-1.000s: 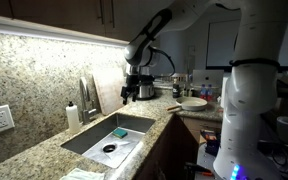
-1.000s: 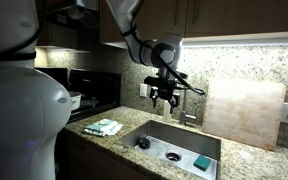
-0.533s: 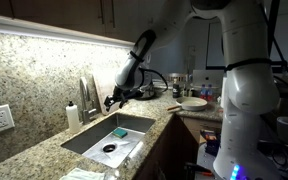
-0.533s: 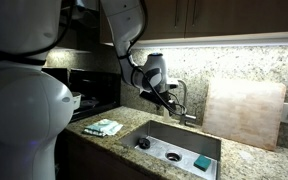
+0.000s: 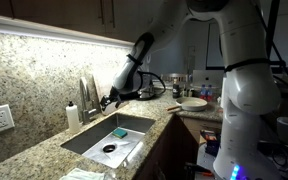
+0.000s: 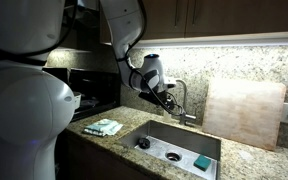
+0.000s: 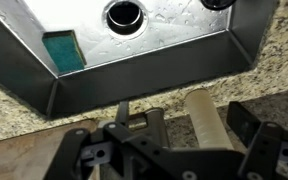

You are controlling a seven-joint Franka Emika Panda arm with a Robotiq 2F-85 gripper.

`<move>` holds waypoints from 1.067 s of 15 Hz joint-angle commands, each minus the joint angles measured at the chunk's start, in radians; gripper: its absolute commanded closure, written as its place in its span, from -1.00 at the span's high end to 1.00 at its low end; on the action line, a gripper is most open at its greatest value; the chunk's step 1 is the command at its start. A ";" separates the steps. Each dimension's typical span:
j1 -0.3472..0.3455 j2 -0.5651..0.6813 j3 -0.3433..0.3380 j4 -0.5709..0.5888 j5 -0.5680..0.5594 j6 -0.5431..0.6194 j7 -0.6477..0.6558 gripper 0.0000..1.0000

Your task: Slide the spout to the right

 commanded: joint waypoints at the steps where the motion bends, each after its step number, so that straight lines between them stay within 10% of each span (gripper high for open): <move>1: -0.020 0.075 0.091 0.070 0.016 0.072 -0.030 1.00; 5: 0.011 0.098 0.080 0.125 -0.040 0.042 0.010 1.00; 11: 0.351 0.153 -0.324 0.197 -0.095 0.083 0.059 1.00; 16: 0.394 0.165 -0.309 0.267 -0.077 0.061 0.021 1.00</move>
